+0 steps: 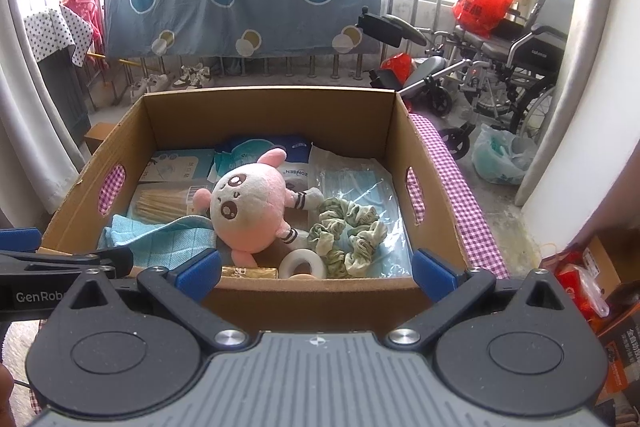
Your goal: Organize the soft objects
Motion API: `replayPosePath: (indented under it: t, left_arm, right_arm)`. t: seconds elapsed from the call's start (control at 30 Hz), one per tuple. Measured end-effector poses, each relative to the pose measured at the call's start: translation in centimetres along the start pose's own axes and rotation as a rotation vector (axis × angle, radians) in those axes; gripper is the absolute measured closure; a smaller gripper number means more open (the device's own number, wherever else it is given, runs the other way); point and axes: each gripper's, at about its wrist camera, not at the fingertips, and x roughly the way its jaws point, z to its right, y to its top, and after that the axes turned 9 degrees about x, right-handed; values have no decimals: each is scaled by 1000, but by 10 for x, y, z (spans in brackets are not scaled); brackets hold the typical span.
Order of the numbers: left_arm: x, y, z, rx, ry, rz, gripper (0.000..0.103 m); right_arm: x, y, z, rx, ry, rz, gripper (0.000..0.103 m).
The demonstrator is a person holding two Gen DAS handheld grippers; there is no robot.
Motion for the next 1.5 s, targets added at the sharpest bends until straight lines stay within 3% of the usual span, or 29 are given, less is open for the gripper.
replayPosePath:
  t: [1.5]
  left_arm:
    - [-2, -1, -1, 3, -1, 0, 1]
  right_arm:
    - [-3, 0, 1, 4, -3, -1, 0]
